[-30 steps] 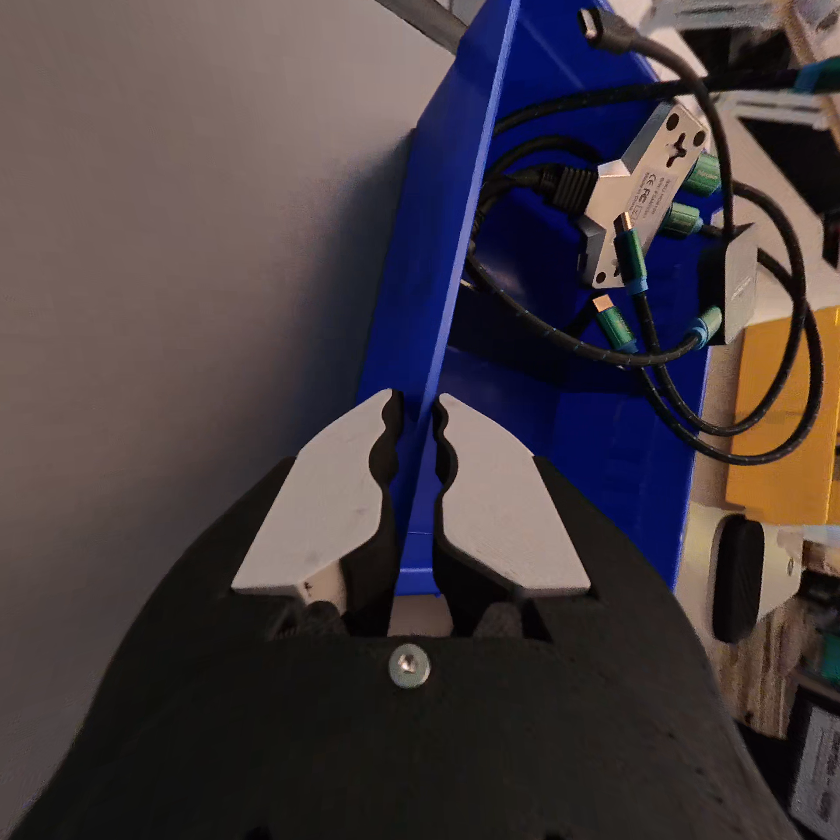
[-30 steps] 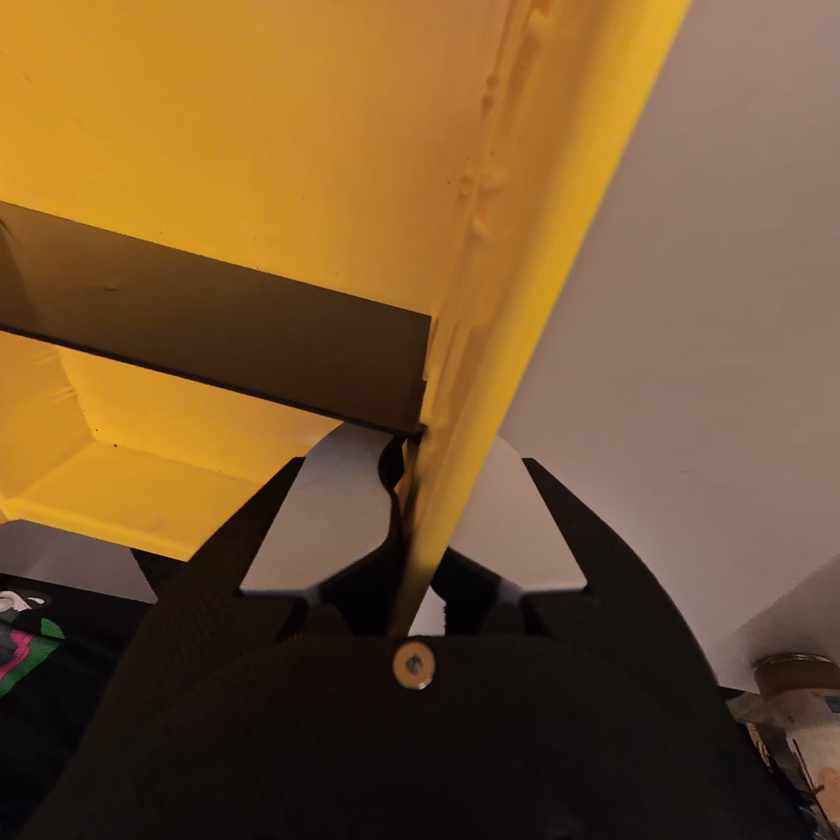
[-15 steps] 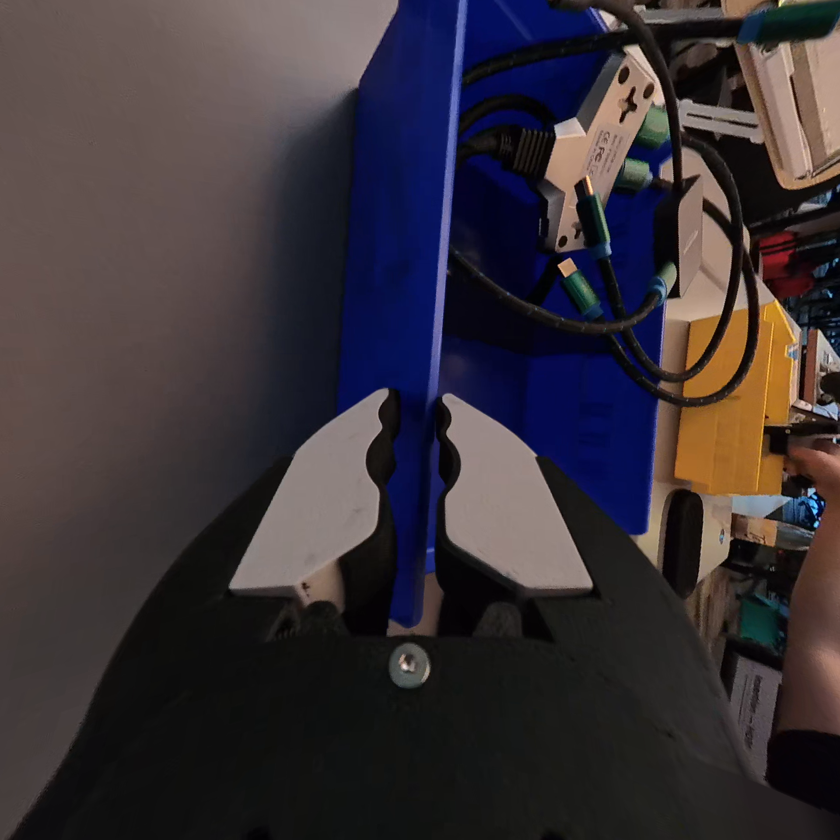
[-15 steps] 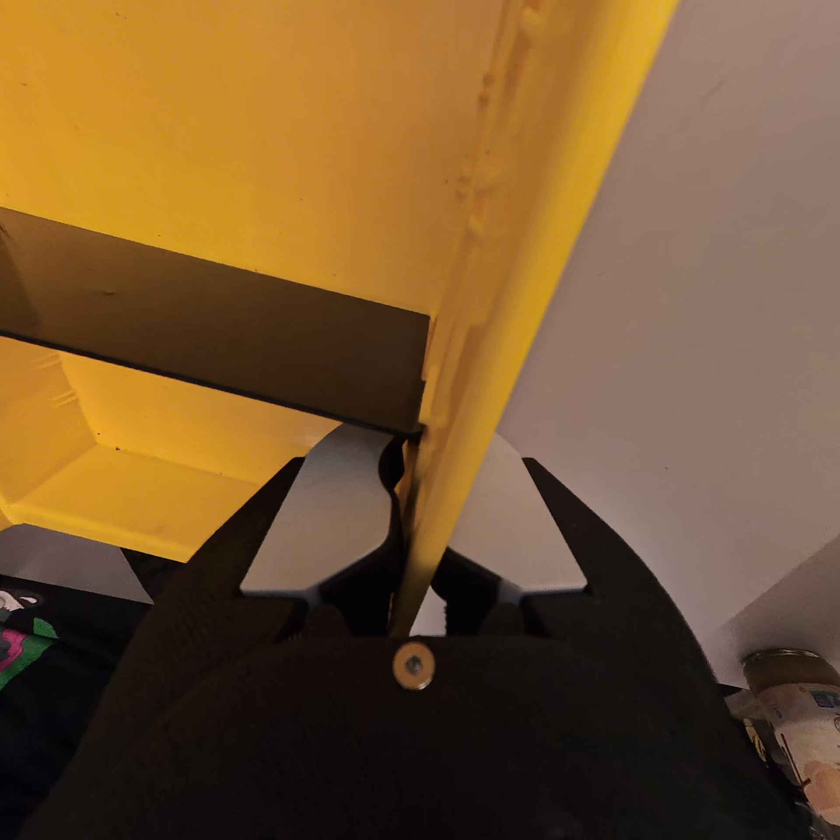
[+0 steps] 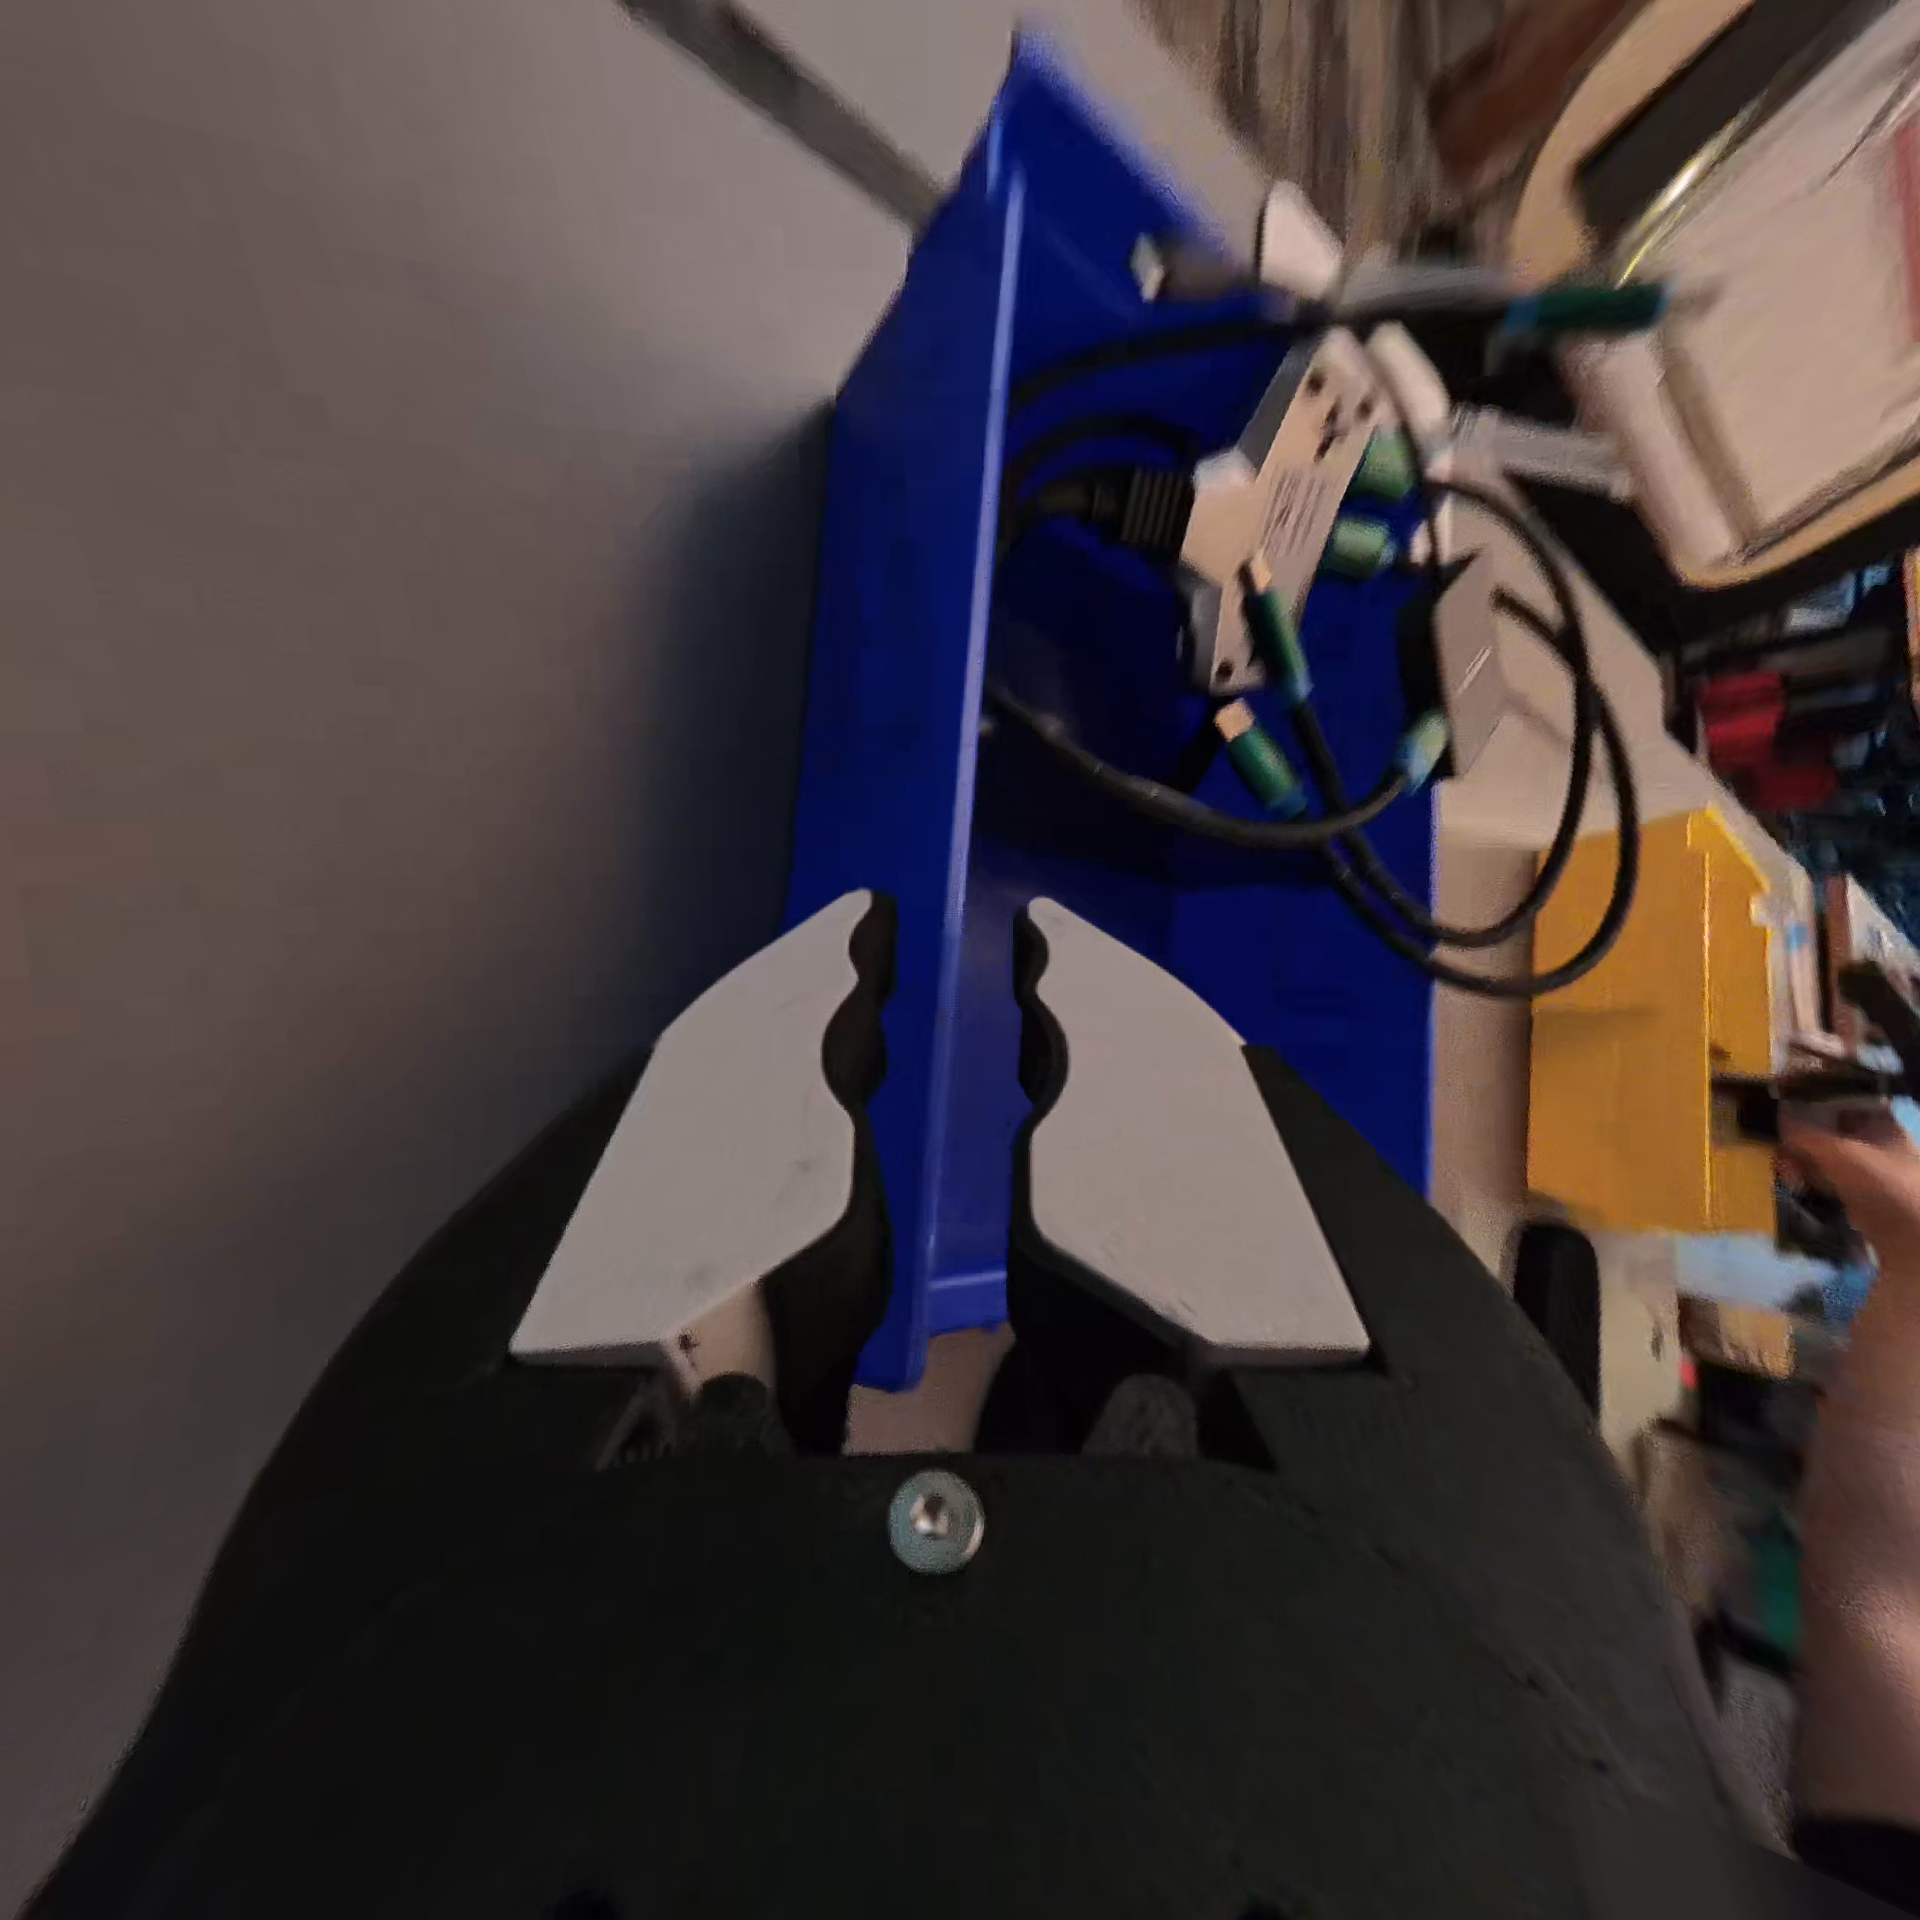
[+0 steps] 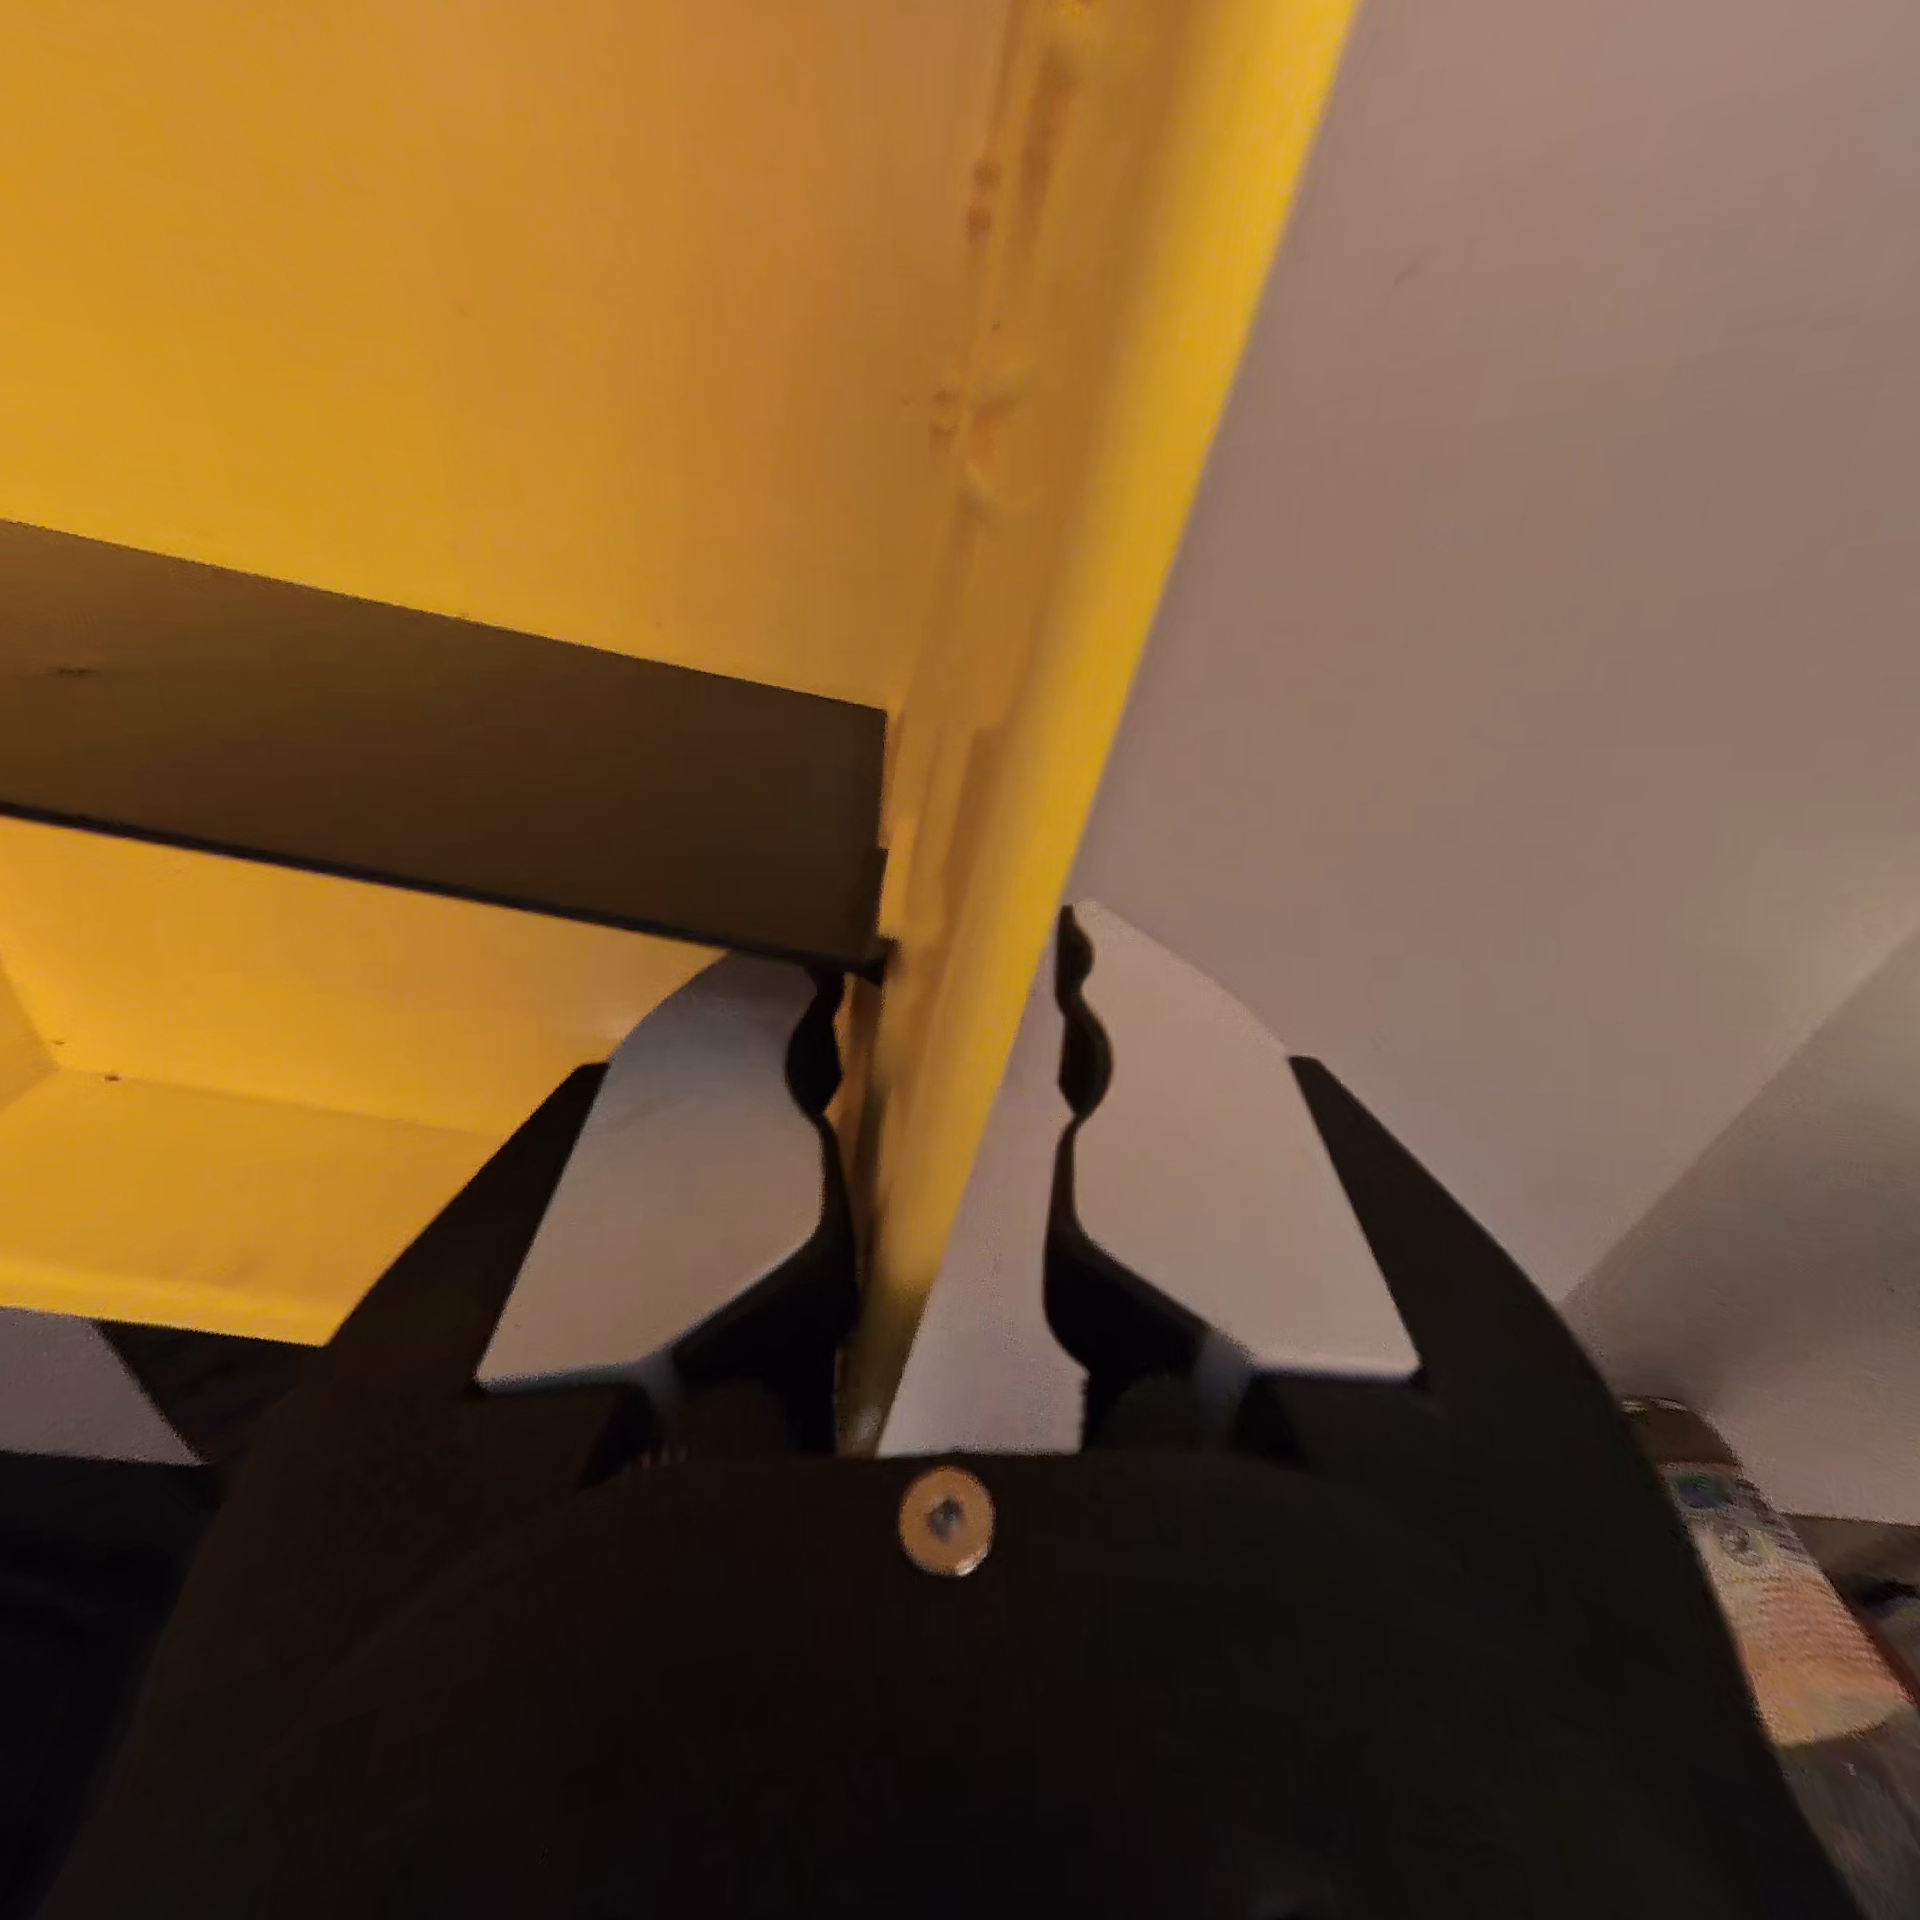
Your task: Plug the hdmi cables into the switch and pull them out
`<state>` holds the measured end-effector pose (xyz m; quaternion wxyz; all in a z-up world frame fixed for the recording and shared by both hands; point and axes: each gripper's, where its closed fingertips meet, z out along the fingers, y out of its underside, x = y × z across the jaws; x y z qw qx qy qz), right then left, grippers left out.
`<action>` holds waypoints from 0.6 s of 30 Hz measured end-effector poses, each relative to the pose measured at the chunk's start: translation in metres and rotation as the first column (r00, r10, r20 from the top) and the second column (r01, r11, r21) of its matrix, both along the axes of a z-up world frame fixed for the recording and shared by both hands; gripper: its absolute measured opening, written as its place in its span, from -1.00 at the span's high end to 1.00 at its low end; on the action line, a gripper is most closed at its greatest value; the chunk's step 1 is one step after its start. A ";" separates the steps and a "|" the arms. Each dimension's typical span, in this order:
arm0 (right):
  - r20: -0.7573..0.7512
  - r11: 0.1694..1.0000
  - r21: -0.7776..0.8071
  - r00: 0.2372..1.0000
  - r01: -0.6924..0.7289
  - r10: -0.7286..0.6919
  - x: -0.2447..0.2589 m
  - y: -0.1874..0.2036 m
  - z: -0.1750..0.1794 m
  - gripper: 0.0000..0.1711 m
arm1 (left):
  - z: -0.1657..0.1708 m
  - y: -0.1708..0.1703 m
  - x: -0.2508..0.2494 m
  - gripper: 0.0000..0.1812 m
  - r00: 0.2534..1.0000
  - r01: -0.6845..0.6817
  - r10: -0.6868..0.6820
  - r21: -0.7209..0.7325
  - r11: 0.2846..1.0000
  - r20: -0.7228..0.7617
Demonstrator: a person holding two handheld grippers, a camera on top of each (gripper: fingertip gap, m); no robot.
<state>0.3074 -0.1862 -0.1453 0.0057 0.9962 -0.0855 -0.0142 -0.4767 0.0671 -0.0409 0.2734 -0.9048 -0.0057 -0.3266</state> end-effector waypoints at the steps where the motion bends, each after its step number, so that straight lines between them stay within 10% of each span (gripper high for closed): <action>1: 0.013 1.000 0.009 1.000 -0.014 0.014 0.002 0.000 0.002 0.47 | 0.015 0.003 -0.005 0.74 0.999 -0.036 0.037 0.058 0.998 -0.018; 9: 0.122 0.958 0.284 0.993 -0.039 0.004 0.018 0.021 0.060 0.38 | 0.115 0.003 0.126 0.28 0.927 0.369 -0.229 0.604 0.707 -0.297; 18: 0.176 0.617 0.771 0.984 -0.156 0.029 -0.037 0.072 0.182 0.39 | -0.009 0.032 0.174 0.43 0.542 0.663 -0.338 0.145 0.734 -0.769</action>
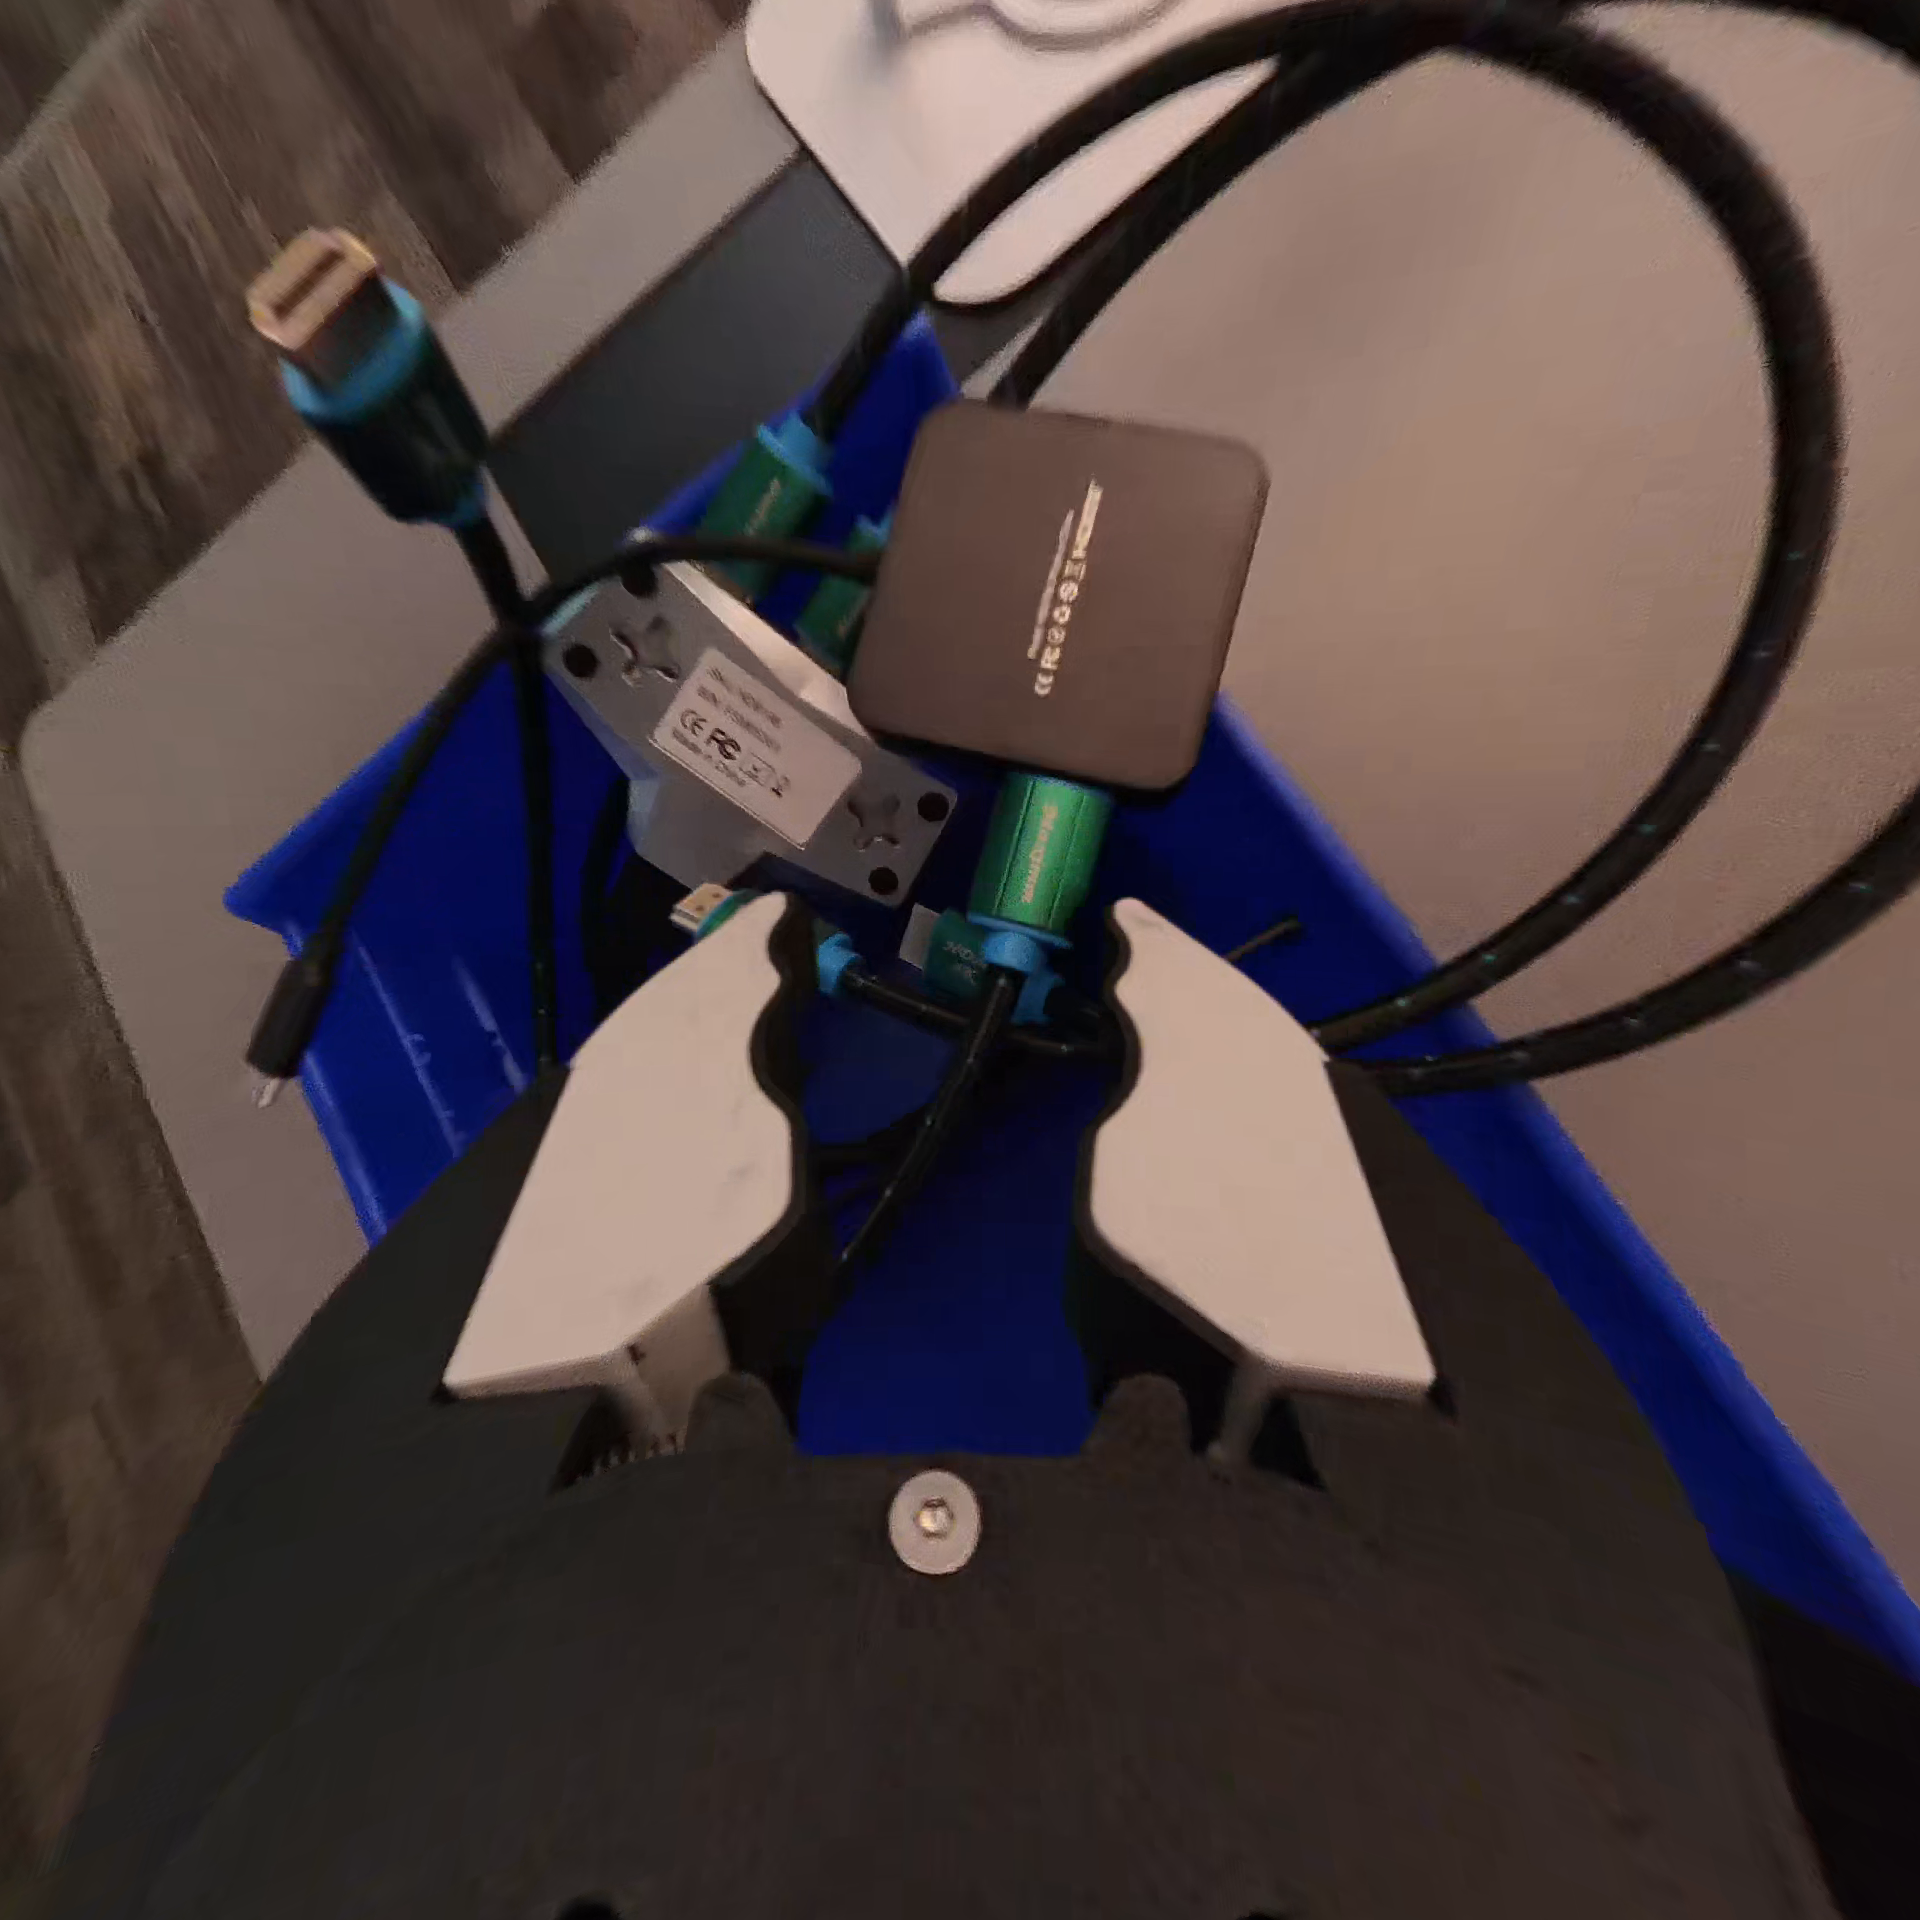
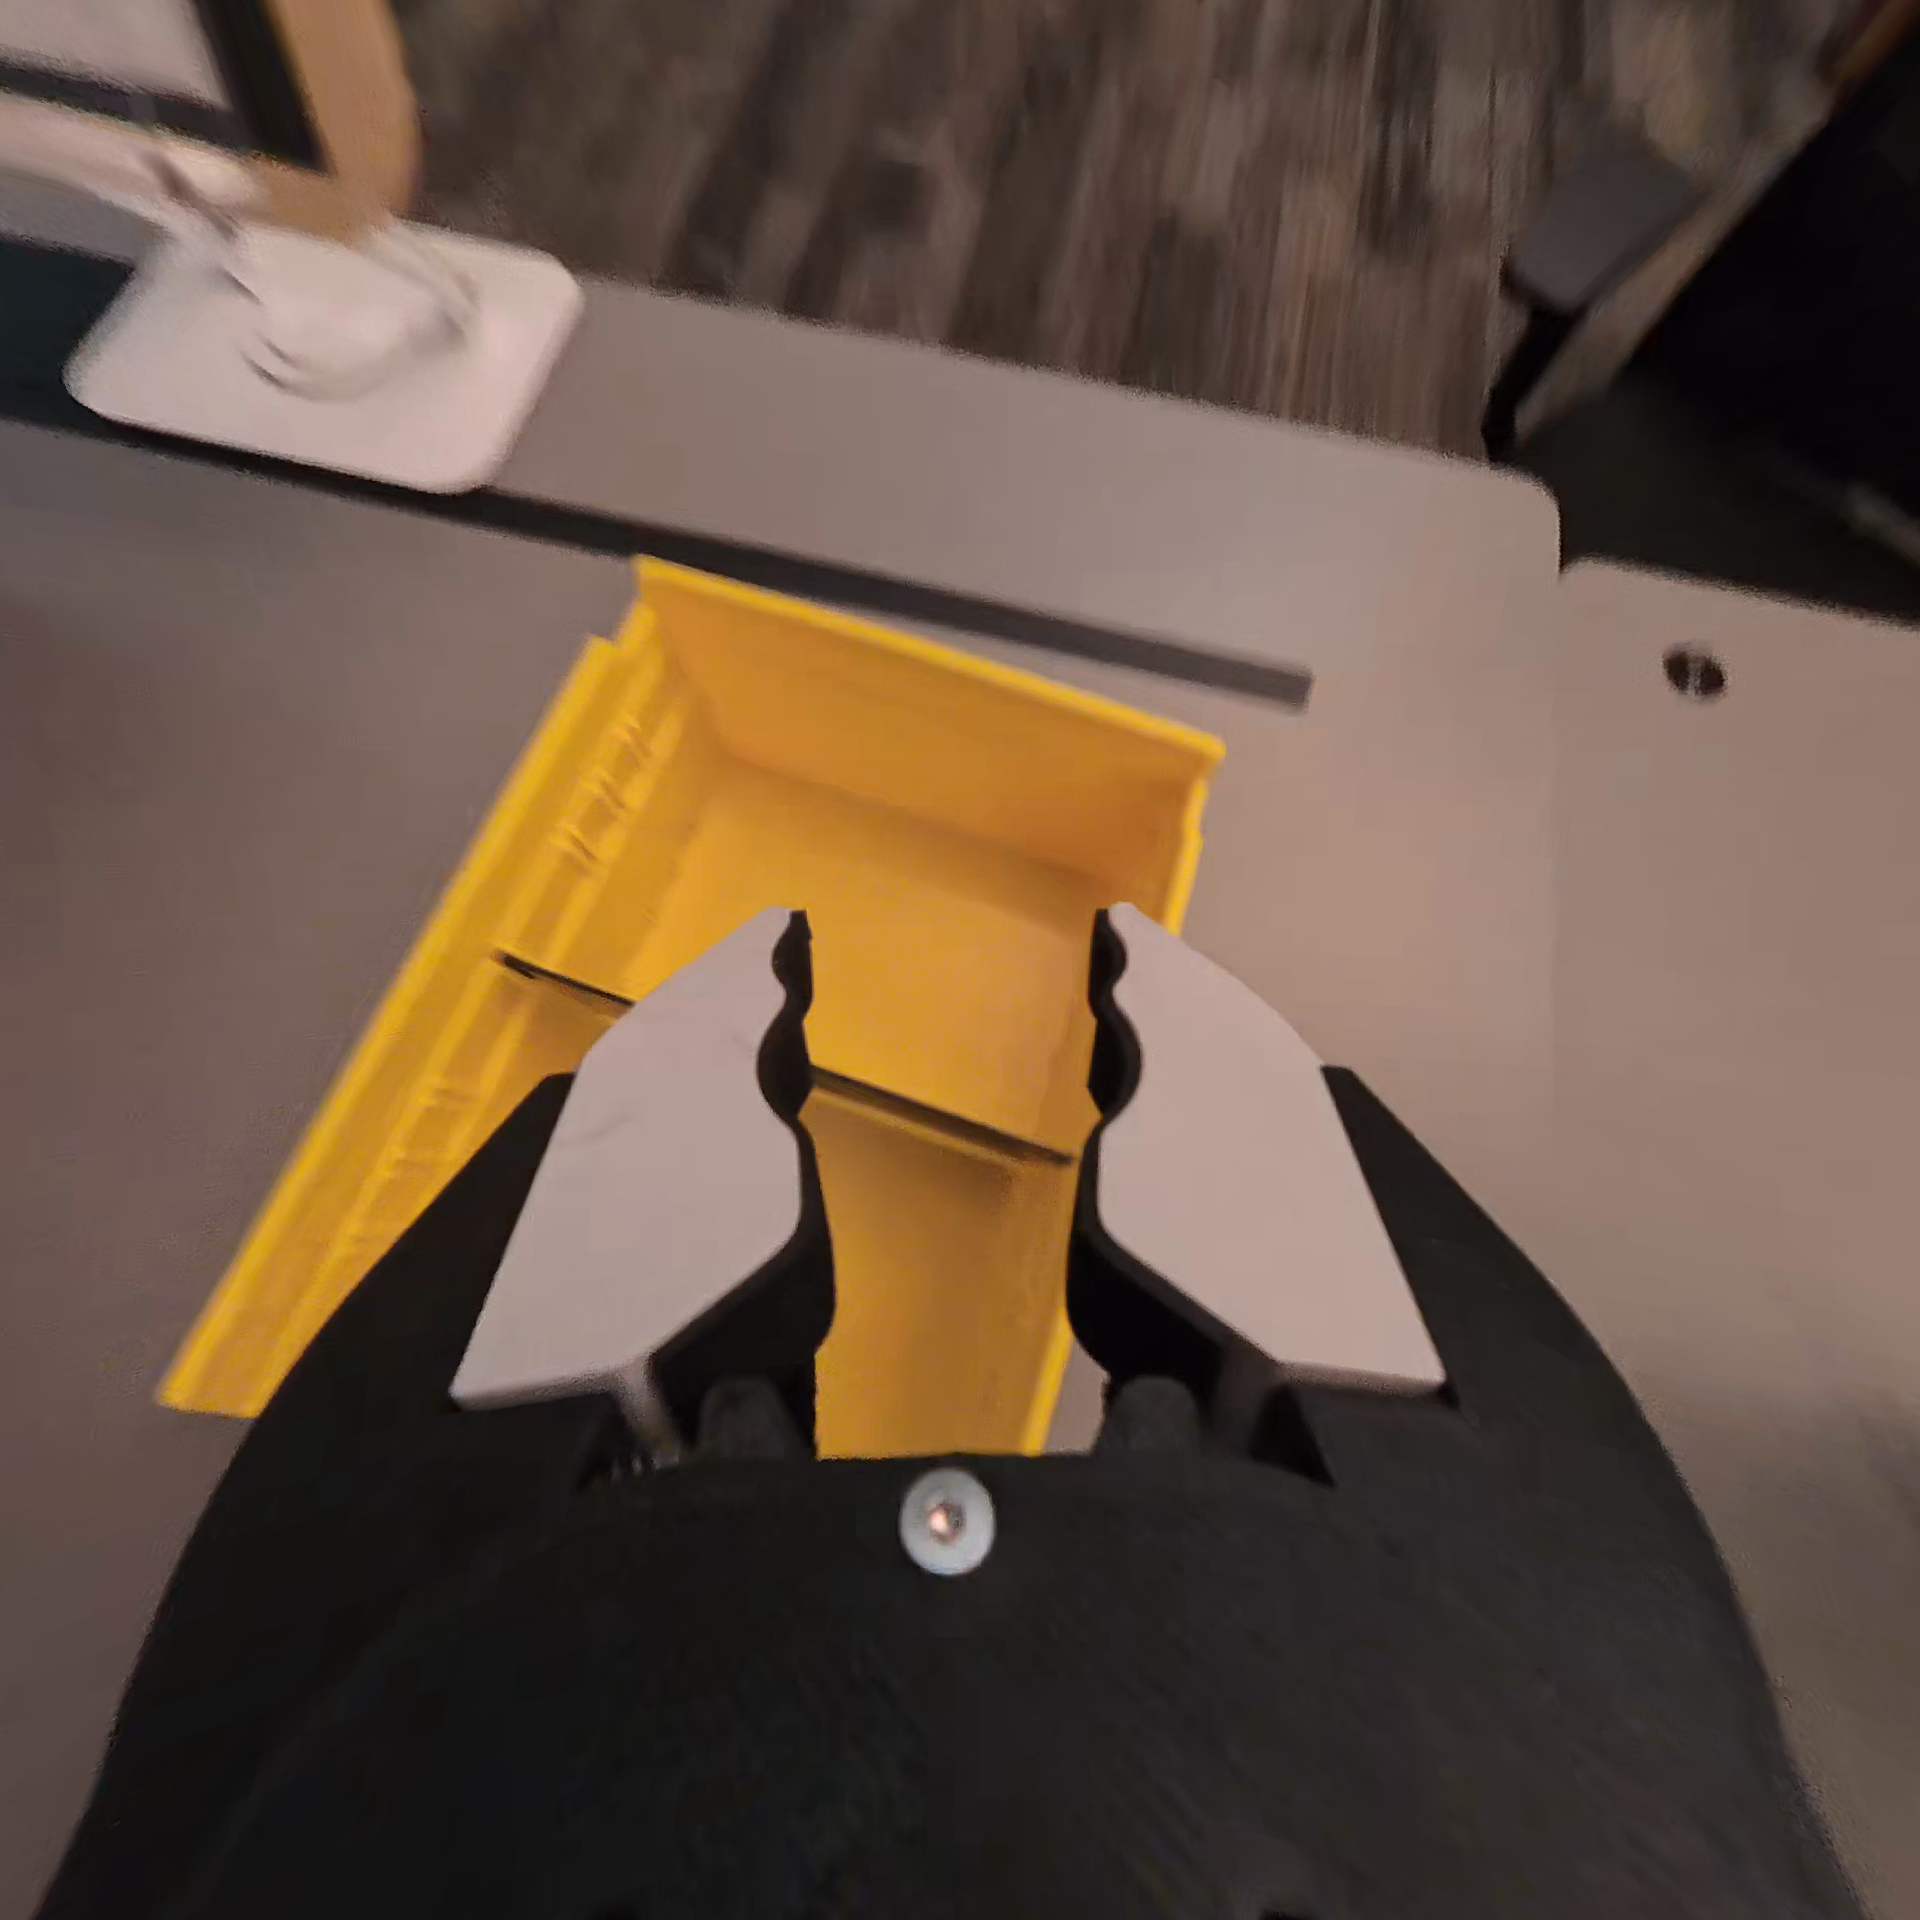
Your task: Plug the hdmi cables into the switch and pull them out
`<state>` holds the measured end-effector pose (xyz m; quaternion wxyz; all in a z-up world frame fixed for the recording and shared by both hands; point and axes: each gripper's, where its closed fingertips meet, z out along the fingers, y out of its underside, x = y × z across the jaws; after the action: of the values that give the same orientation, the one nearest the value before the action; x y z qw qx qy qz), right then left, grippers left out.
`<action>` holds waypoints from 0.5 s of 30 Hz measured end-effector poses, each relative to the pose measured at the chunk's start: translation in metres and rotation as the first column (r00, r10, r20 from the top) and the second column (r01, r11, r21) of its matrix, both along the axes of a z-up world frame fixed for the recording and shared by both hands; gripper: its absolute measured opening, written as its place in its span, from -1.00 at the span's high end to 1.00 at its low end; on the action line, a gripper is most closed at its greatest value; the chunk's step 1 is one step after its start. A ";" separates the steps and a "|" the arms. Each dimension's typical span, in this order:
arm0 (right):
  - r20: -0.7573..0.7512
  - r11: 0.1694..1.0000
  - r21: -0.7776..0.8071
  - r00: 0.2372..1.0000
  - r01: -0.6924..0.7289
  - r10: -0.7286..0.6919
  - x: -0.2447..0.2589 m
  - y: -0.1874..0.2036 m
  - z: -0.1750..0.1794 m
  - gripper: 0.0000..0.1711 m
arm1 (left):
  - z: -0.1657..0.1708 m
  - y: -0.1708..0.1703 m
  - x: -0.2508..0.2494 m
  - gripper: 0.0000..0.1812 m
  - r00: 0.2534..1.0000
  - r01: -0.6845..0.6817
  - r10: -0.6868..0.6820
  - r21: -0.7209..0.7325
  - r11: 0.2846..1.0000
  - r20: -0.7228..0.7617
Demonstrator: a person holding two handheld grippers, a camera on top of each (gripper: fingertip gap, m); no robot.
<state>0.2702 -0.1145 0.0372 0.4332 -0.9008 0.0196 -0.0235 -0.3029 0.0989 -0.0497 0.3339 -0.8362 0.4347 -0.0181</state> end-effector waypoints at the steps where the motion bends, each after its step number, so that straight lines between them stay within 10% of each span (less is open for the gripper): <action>1: 0.004 0.998 0.049 1.000 -0.027 0.027 -0.011 0.003 0.012 0.39 | -0.007 0.001 0.000 0.47 1.000 0.002 -0.002 -0.029 1.000 -0.007; 15: 0.276 0.695 0.505 0.859 -0.511 0.431 -0.216 0.034 0.118 0.56 | 0.062 -0.027 0.001 0.77 1.000 0.014 -0.013 0.122 0.992 -0.009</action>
<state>0.0544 -0.0804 0.1556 0.6699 -0.7032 -0.2357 0.0341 -0.3022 0.0718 0.0127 0.3827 -0.8112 0.4421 0.0096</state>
